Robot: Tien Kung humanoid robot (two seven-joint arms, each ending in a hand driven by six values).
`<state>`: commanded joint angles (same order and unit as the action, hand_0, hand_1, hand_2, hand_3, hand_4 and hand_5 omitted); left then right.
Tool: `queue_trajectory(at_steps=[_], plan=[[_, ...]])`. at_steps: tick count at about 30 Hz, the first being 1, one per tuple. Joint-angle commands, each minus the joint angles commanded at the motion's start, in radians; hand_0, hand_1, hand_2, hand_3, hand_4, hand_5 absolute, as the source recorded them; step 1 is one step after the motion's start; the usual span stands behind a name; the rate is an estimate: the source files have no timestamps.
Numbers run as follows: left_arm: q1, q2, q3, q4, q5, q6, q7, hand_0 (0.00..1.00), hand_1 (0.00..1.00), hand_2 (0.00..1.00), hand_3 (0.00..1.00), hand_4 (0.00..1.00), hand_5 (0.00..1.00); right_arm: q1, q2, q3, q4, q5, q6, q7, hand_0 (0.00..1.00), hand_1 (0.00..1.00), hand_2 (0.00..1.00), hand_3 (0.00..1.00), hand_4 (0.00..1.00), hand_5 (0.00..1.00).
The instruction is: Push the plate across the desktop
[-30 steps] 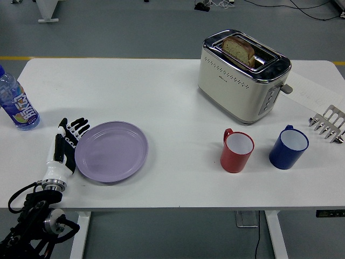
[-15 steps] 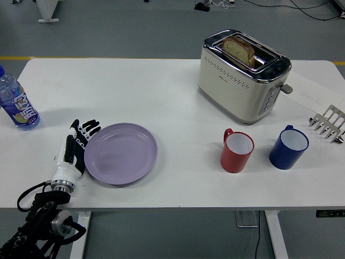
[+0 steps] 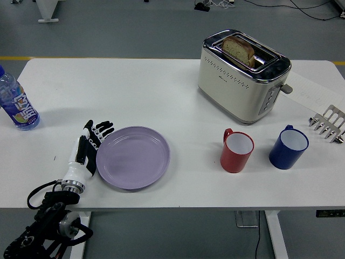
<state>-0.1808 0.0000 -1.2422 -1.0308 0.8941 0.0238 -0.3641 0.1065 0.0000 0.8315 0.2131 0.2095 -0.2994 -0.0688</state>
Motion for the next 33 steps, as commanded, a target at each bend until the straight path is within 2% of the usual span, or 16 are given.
queue_trajectory(at_steps=[16,33], plan=[[-0.004,0.0,0.07,-0.017,-0.015,0.003,0.0,0.785,0.769,0.738,0.618,0.536,0.998,-0.002,0.0,0.002,0.0,-0.003,-0.001,0.0,0.566,0.474,0.616,0.622,0.401,0.57],[-0.038,0.0,0.171,-0.016,-0.046,0.001,0.001,0.784,0.769,0.739,0.619,0.535,0.998,-0.008,-0.001,0.004,0.001,-0.001,-0.004,0.002,0.566,0.474,0.616,0.623,0.403,0.576]])
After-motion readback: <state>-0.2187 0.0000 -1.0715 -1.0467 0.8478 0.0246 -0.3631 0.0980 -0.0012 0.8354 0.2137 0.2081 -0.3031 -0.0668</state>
